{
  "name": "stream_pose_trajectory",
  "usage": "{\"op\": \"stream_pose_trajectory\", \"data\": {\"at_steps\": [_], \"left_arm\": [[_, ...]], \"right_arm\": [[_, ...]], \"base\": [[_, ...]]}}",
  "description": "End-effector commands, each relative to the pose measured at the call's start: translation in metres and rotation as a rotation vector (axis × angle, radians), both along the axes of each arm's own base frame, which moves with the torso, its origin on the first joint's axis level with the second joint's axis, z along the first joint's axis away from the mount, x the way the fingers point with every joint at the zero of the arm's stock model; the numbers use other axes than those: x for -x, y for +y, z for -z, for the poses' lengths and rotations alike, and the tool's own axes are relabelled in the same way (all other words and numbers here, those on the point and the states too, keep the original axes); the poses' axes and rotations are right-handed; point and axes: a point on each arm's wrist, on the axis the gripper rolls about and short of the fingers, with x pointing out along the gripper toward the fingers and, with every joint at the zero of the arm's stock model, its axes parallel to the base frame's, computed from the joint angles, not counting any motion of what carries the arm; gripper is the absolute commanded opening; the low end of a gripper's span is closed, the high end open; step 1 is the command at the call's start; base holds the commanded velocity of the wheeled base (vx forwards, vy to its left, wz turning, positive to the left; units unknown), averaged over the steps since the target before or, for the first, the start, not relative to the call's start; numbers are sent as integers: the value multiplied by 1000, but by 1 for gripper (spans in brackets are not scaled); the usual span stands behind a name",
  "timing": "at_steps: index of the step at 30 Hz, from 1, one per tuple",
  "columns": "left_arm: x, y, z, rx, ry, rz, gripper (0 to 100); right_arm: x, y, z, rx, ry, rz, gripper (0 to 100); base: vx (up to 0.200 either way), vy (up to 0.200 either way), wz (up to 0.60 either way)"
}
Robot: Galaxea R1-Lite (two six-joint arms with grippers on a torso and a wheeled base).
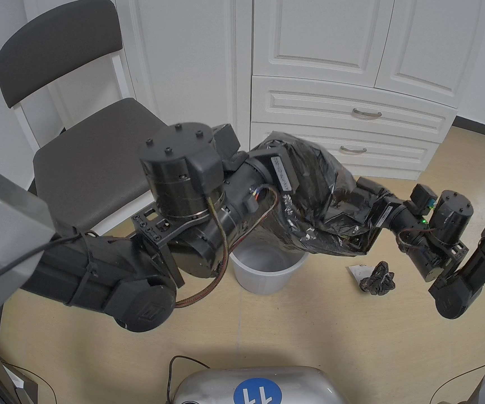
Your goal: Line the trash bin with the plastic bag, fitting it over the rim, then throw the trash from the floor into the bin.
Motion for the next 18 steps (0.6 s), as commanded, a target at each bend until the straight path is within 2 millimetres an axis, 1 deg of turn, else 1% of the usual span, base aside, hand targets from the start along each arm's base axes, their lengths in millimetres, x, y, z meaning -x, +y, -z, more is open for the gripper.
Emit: {"op": "stream_pose_trajectory", "data": {"at_steps": [1,4,5,6,9,11,12,13,14,16,18], "left_arm": [[-11,16,21,-82,46,0,0],[-14,20,25,-89,63,32,0],[-14,20,25,-89,63,32,0],[-15,20,27,-86,66,45,0],[-15,15,30,-47,81,65,0],[-15,13,31,-37,81,68,0],[-18,10,34,3,78,77,0],[-19,8,35,19,74,79,0],[-22,5,39,43,71,83,0],[-28,-1,46,79,69,97,0],[-33,-6,57,83,86,114,0]], "right_arm": [[19,-3,-35,-36,-114,-10,0],[29,9,-32,-37,-96,-64,0],[29,9,-32,-37,-96,-64,0],[33,15,-31,-40,-89,-91,0],[44,35,-25,-63,-57,-172,0],[45,39,-24,-73,-51,-186,0],[46,52,-16,-104,-17,-233,0],[45,57,-13,-114,-3,-244,0],[41,63,-6,-132,20,-255,0],[31,73,1,-178,37,-266,0],[25,80,6,-218,54,-273,0]], "base": [[0,0,0],[0,0,0],[0,0,0],[0,0,0],[0,0,0],[0,0,0],[0,0,0],[0,0,0],[0,0,0],[0,0,0],[0,0,0]]}}
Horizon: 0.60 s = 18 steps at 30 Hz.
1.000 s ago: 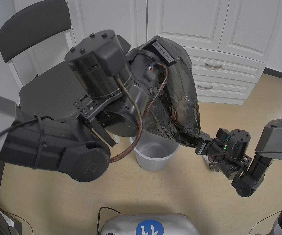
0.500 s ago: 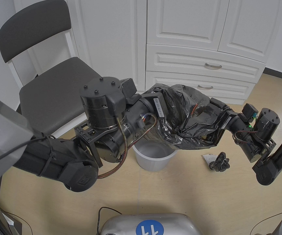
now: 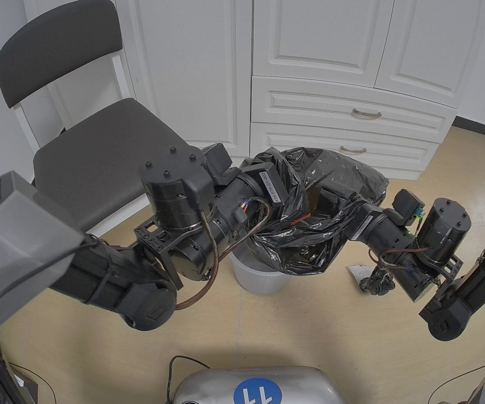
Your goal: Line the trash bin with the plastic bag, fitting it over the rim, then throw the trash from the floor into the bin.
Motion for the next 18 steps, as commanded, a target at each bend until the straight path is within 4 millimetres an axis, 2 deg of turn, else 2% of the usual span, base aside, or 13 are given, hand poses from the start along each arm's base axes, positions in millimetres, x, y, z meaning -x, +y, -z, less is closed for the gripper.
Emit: {"op": "stream_pose_trajectory", "data": {"at_steps": [1,7,11,14,18], "left_arm": [[-16,-18,34,21,44,33,0],[-24,-30,50,53,85,46,0],[-27,-32,53,71,96,48,0],[-34,-37,62,90,118,49,0],[-44,-41,70,94,120,34,0]], "right_arm": [[-17,28,23,-75,60,-52,0],[-27,31,28,-127,82,-60,0],[-31,33,35,-121,94,-59,0],[-35,35,42,-114,107,-53,0],[-39,34,42,-116,103,-43,0]], "base": [[0,0,0],[0,0,0],[0,0,0],[0,0,0],[0,0,0]]}}
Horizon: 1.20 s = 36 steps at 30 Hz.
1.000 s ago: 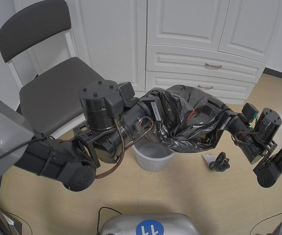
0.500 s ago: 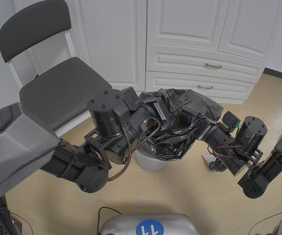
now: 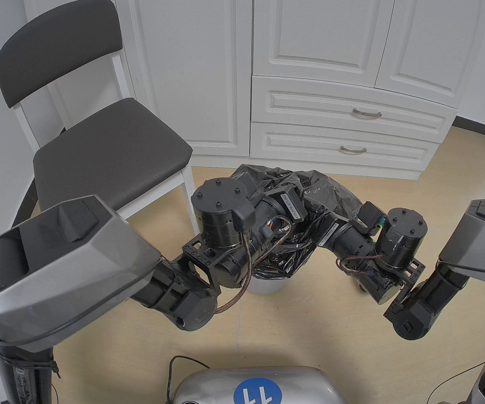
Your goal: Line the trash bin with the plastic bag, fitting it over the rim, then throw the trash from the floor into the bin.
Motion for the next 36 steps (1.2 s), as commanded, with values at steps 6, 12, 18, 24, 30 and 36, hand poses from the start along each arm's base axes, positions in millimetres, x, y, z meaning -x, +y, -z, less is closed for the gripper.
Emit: {"op": "stream_pose_trajectory", "data": {"at_steps": [6,12,18,24,30,36], "left_arm": [[-17,-4,12,12,11,-25,0],[-18,-6,11,15,33,-26,0],[-16,-14,17,21,80,-17,0],[-21,-19,28,14,95,-20,0],[-31,-19,31,28,90,-35,0],[-34,-22,38,27,118,-38,0]], "right_arm": [[-28,-10,17,13,-2,76,0],[-37,-30,-3,-11,-59,139,0],[-34,-41,-21,19,-120,171,0],[-26,-44,-39,0,-159,173,0],[-28,-42,-36,2,-155,171,0],[-27,-49,-43,-5,-171,187,0]], "base": [[0,0,0],[0,0,0],[0,0,0],[0,0,0],[0,0,0],[0,0,0]]}}
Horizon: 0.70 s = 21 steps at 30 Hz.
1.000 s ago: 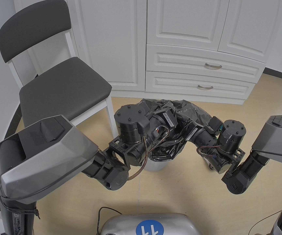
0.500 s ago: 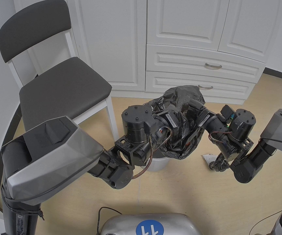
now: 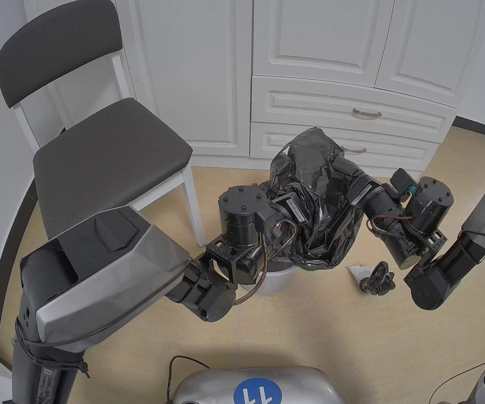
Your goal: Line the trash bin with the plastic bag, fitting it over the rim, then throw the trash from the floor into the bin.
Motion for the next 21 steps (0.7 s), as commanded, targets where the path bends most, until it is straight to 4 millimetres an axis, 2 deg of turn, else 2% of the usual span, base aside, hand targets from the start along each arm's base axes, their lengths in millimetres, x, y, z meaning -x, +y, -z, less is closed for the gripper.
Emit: {"op": "stream_pose_trajectory", "data": {"at_steps": [1,5,11,13,16,19,21], "left_arm": [[-4,-3,9,-2,12,-10,0],[-6,-4,9,0,12,-30,0],[0,4,-9,15,-3,-51,0],[12,15,-17,-23,13,-62,0],[24,27,-29,-76,16,-67,0],[37,55,-44,-164,31,-87,0],[41,68,-44,-219,69,-86,0]], "right_arm": [[2,-3,-8,-14,-33,7,0],[3,-3,-9,-15,-36,4,0],[0,13,15,9,28,-29,0],[4,28,26,20,60,-58,0],[14,46,33,26,80,-76,0],[29,74,44,37,110,-115,0],[28,81,51,43,122,-114,0]], "base": [[0,0,0],[0,0,0],[0,0,0],[0,0,0],[0,0,0],[0,0,0],[0,0,0]]}}
